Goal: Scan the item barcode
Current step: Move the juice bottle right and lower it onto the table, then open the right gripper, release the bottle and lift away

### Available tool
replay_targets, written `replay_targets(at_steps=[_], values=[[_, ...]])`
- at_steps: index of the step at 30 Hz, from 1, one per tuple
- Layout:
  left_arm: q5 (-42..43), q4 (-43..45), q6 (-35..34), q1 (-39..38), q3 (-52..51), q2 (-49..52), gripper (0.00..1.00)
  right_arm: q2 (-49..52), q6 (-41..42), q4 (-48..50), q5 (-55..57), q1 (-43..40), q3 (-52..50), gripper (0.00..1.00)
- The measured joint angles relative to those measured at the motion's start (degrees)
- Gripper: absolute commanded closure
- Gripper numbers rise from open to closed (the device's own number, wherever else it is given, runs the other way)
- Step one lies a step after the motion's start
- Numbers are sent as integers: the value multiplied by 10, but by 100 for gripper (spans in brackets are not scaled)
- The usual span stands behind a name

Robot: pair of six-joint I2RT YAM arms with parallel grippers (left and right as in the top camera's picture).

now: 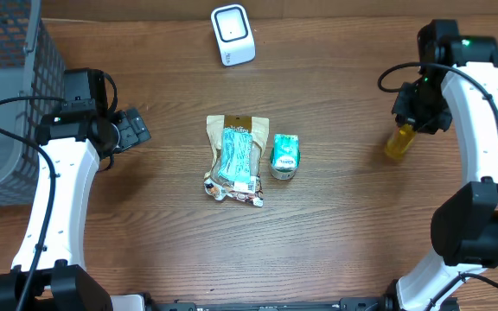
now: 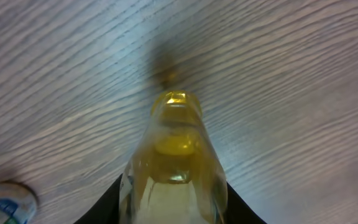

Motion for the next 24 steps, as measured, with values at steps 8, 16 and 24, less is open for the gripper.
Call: replay_targets(at_steps=[8,16,24], values=[[0,0,0,0,0,0,1,0,1,48,0,0,-52,75],[0,0,0,0,0,0,1,0,4,54,1,0,-59,28],[0,0,0,0,0,0,0,0,1,56,0,0,-60,15]])
